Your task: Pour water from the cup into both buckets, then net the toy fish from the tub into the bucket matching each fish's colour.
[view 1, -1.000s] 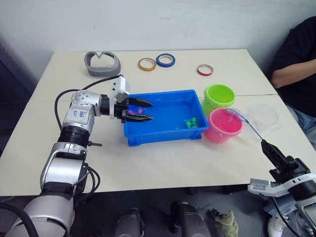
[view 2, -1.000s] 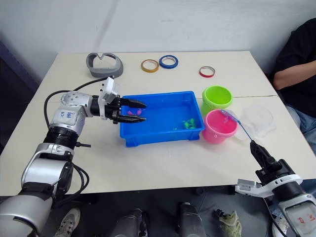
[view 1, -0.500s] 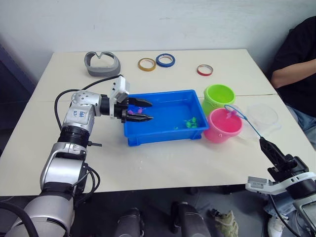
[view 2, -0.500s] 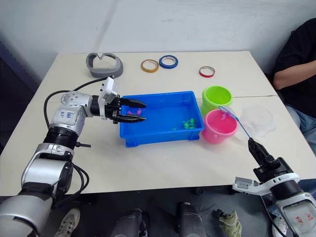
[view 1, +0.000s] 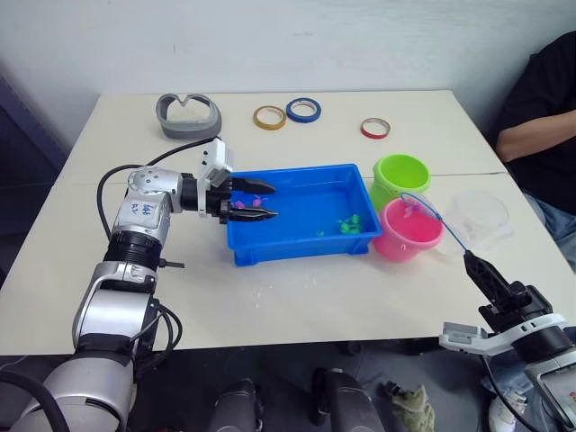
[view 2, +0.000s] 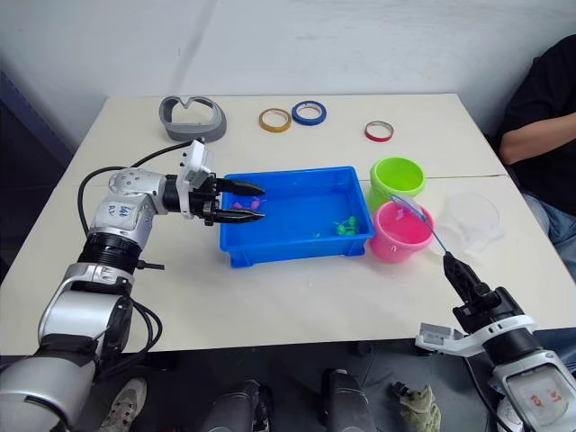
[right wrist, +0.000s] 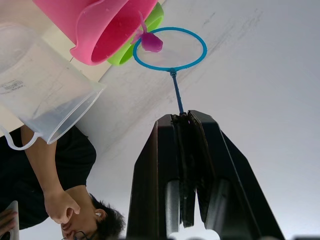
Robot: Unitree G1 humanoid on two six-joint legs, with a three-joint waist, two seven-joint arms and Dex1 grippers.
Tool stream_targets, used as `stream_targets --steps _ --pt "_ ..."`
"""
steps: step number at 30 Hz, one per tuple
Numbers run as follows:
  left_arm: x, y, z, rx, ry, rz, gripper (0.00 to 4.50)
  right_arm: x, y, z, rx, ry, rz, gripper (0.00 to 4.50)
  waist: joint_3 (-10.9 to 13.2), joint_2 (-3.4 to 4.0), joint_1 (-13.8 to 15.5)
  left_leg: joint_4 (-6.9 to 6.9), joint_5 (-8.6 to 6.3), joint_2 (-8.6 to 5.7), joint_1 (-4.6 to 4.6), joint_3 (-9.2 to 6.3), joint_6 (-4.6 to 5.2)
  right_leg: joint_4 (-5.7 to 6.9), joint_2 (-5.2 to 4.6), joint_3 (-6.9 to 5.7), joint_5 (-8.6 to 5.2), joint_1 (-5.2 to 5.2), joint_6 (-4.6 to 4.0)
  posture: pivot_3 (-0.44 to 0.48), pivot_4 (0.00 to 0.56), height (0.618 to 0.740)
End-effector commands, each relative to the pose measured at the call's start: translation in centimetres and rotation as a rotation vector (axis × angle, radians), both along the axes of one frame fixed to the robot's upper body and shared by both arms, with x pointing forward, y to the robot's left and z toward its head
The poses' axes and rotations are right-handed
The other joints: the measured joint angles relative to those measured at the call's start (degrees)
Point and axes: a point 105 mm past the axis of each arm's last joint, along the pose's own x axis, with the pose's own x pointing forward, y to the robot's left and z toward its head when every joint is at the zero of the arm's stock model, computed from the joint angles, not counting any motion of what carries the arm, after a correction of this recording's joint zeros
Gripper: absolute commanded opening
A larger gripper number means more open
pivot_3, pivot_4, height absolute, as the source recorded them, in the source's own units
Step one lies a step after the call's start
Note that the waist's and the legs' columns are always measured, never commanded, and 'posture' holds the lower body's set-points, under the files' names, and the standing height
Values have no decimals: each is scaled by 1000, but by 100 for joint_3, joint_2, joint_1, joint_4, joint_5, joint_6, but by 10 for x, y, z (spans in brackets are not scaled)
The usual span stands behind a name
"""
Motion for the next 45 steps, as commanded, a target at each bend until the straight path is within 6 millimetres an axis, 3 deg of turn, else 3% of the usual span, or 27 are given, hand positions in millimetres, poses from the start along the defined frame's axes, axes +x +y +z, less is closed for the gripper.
stream_targets --steps 1,8,20,29,32,36,40,45 --pt "-1 -2 11 -8 -46 -7 2970 -3 3 9 -27 -31 9 0 0 0 0 0 0 0 0 0 0 0 0 0 0 0 0 0 150 713" --pt "0 -1 9 -2 -61 6 2970 4 -9 12 28 -57 -55 0 0 0 -1 0 0 0 0 0 0 0 0 0 0 0 0 0 150 713" --pt "1 0 10 -5 -70 20 2970 -1 3 2 -31 -21 3 0 0 0 0 2 3 -3 5 1 1 10 -3 4 -1 2 -3 0 150 713" --pt "2 2 11 -9 -73 29 2970 5 3 19 101 -73 -5 0 0 0 -8 2 5 -2 9 0 -4 15 -2 4 -2 2 -4 0 150 713" --pt "5 14 16 -22 -70 78 2970 14 14 41 259 -87 30 0 0 0 -23 2 6 -2 15 4 -3 20 -1 10 -2 3 -4 0 150 713" --pt "11 45 18 -6 -60 226 2970 38 42 70 622 -19 143 0 2 -4 -149 1 8 0 40 7 -7 38 -3 19 -4 13 -8 0 150 713" --pt "14 75 13 46 -26 394 2970 61 67 64 1006 214 172 0 -1 -22 -163 -7 15 10 51 -7 -21 52 -2 4 -17 20 -29 0 150 713" --pt "1 107 11 72 5 527 2970 81 98 57 1350 505 193 0 -1 -23 -149 -10 17 13 48 -11 -27 94 -16 -3 -23 12 -42 0 150 713"
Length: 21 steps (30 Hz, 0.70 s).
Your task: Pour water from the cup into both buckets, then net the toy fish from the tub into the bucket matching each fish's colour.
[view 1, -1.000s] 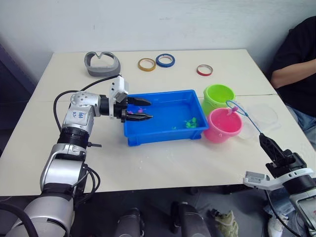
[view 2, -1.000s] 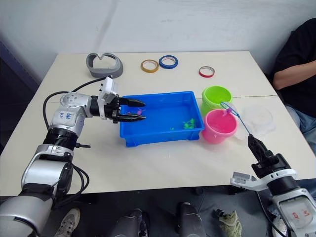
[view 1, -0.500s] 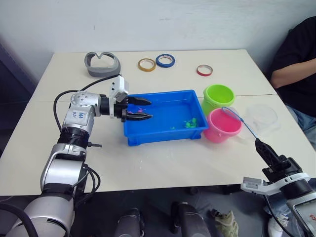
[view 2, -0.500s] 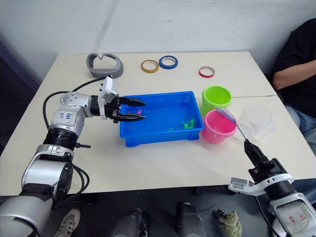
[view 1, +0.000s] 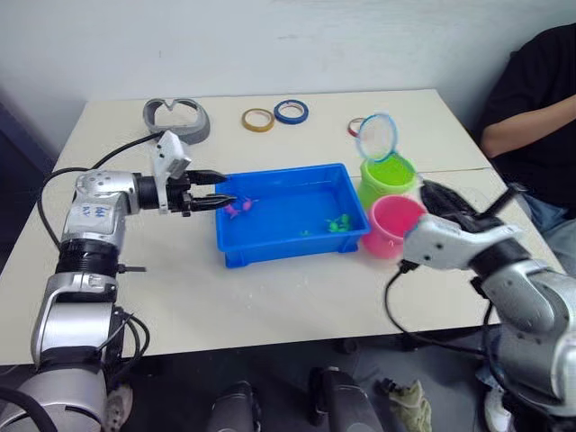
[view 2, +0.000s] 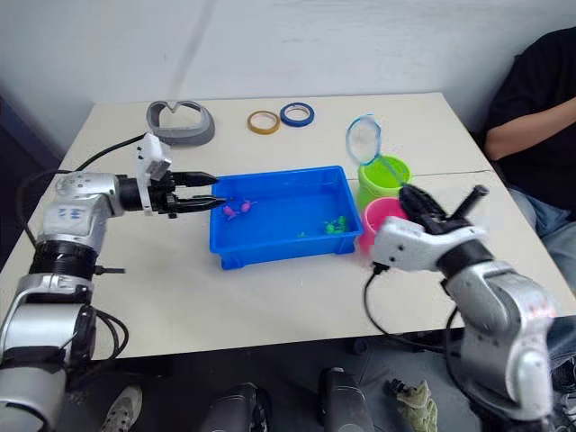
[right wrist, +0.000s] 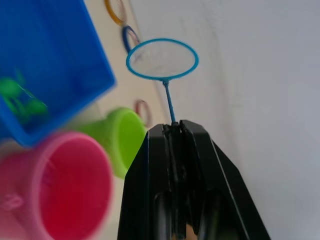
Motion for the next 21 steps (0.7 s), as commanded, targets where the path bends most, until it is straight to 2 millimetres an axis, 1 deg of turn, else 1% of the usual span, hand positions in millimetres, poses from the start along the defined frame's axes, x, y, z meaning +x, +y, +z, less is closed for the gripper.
stream_targets --steps 1,3,6,8,12,14,18,21 --pt "-9 18 19 -6 -42 82 2970 4 16 -3 157 160 83 0 0 0 9 0 0 0 -1 0 0 1 -2 1 0 -3 0 0 150 713" --pt "-15 30 16 -2 -24 134 2970 9 27 -8 242 270 125 0 0 0 4 0 0 1 -5 -3 0 -2 -6 -3 0 -4 -1 0 150 713" --pt "-24 42 15 -3 -2 189 2970 16 39 -13 286 389 158 0 0 0 16 0 -1 -2 -5 -4 0 -2 -20 -5 -1 -3 -2 0 150 713" --pt "-28 47 13 -1 4 213 2970 20 47 -15 298 450 177 0 0 0 11 -1 -2 -1 -6 -4 -1 -4 -25 -5 -2 -4 -3 0 150 713" --pt "-34 49 13 -6 3 240 2970 24 61 -19 329 548 205 0 0 0 0 -2 -3 0 -5 -3 -4 -4 -25 -7 -4 -7 -6 0 150 713" --pt "-36 51 12 -8 11 253 2970 26 65 -22 327 570 206 0 0 0 -1 -7 -4 2 -6 -3 -7 -3 -26 -7 -4 -8 -7 0 150 713" --pt "-41 55 2 21 34 281 2970 34 73 -34 319 599 191 0 0 0 -13 -11 -5 2 -6 2 -10 -6 -25 -4 -4 -11 -8 0 150 713" --pt "-42 55 -2 6 44 301 2970 44 75 -41 321 601 166 0 0 0 -15 -13 -7 4 -6 3 -12 -8 -26 -4 -4 -12 -8 0 150 713"
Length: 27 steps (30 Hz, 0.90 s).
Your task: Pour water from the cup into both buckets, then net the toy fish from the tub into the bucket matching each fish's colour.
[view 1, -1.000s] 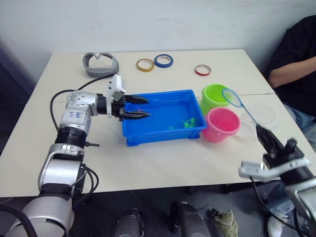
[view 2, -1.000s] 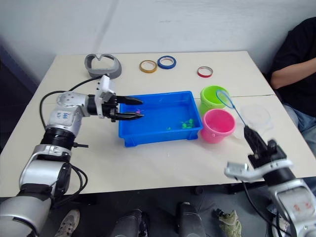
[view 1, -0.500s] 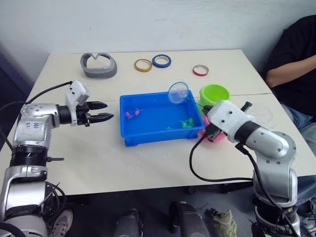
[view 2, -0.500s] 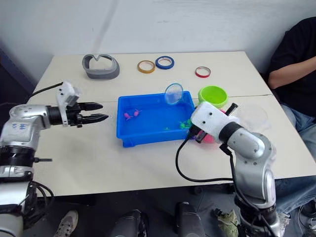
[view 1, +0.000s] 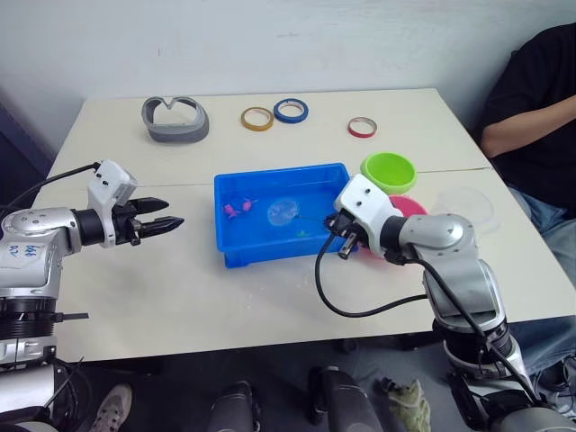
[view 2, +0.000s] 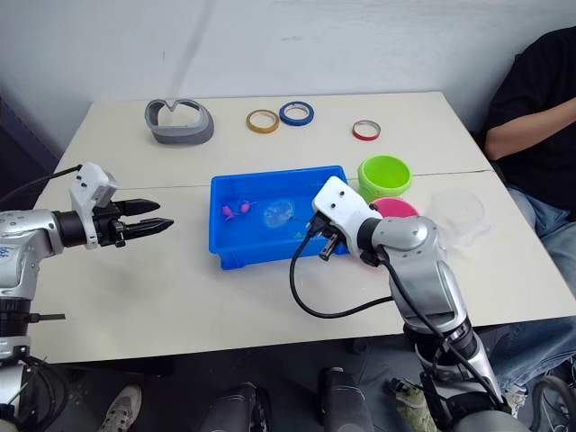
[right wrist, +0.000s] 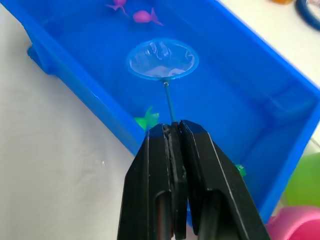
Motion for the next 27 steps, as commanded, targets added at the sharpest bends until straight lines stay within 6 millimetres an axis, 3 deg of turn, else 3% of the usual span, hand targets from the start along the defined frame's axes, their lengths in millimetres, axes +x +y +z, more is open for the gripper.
stream_targets --steps 1,11,18,27 --pt "-2 0 12 -14 -48 15 2970 11 5 4 3 -43 -12 0 0 0 2 0 0 1 -1 0 0 -3 0 -1 0 -2 0 0 150 713" --pt "0 -7 12 -24 -71 32 2970 34 28 -2 71 -32 -29 0 0 1 -12 -5 -5 7 -1 3 -9 -3 1 2 -3 -7 -5 0 150 713" --pt "-4 -18 12 -41 -74 -6 2970 37 48 -2 118 -26 15 0 1 1 -12 -9 -8 8 -3 3 -10 -6 2 1 -3 -8 -5 0 150 713" --pt "-8 -19 14 -40 -76 -13 2970 38 65 -1 157 -19 56 0 1 2 -29 -12 -11 11 -4 1 -14 -8 2 5 -4 -9 -7 0 150 713"
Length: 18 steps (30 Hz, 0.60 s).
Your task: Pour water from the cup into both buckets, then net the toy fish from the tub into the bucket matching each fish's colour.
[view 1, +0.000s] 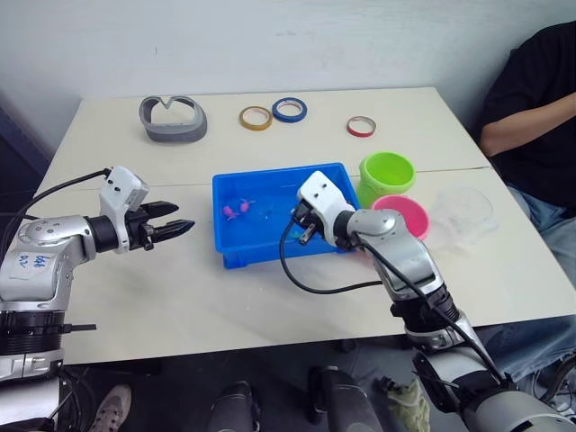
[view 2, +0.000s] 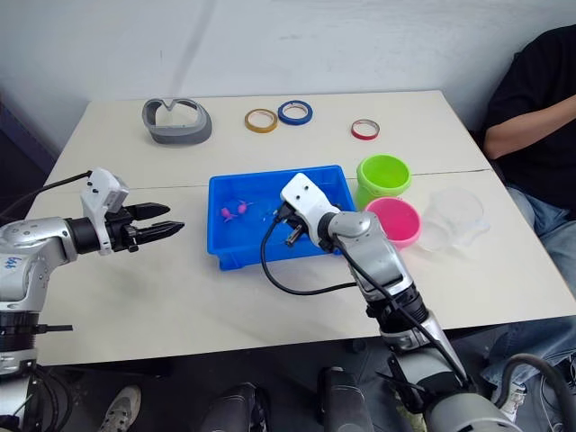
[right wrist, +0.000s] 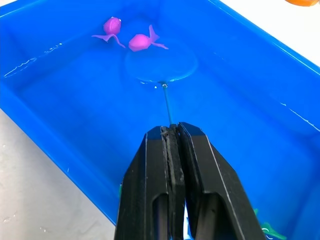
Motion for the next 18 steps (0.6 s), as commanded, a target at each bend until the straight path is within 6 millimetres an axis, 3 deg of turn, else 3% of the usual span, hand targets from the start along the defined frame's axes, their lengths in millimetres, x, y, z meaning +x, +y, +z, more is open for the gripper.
stream_targets --steps 1,8,18 --pt "-4 2 13 1 -49 -5 2970 0 15 15 38 -49 42 0 0 0 -8 0 0 0 0 0 0 -1 0 0 0 0 0 0 150 713" --pt "-6 2 13 1 -52 -10 2970 2 26 26 103 -47 59 0 1 1 -19 -6 -1 2 0 -2 -2 -3 -1 3 -1 -1 -3 0 150 713" --pt "-10 -10 24 -41 -94 -148 2970 -9 8 49 149 -80 57 0 3 4 -51 -32 -2 2 -5 -8 -5 -17 -4 13 -5 -9 -9 0 150 713"
